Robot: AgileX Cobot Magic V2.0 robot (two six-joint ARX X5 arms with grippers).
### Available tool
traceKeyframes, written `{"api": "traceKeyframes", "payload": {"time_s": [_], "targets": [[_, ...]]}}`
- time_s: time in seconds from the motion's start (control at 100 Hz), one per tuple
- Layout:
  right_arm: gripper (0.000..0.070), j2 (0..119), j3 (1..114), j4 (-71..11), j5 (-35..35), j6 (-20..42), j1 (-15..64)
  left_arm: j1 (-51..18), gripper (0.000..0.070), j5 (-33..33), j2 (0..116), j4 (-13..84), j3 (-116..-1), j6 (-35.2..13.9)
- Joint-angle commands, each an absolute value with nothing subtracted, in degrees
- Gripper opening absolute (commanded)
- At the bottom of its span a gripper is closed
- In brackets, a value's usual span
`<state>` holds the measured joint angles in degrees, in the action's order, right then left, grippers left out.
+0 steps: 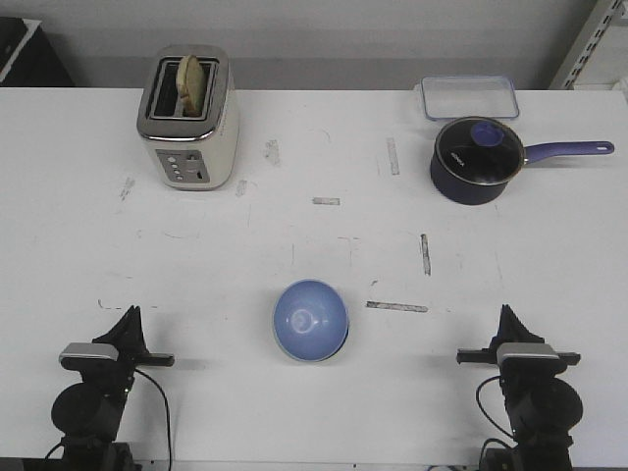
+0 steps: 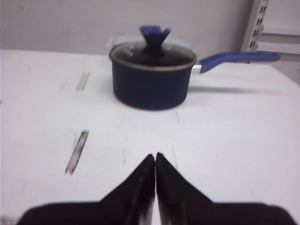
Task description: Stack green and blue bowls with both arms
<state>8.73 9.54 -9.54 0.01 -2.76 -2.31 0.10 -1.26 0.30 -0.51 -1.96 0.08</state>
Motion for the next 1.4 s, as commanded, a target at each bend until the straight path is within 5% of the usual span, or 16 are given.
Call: {"api": "traceKeyframes", "payload": {"time_s": [0.0,0.19,1.39], "targets": [[0.0000,5.74,7.51,-8.36,-0.08,-2.28,-2.22,0.08,0.0001,-1.06,0.19,-1.52,-0.71,-0.30],[0.0000,0.05,0.62,-4.40,-0.43,-0.19,-2.20,0.08,0.0001,-1.08,0.19,-1.50,-0.71,-0.27],[0.0000,0.05,0.71,-5.58,-0.12,-0.14,-2.17,0.03,0.0001,-1.08,0.23,-1.78,-0.71,-0.30]]}}
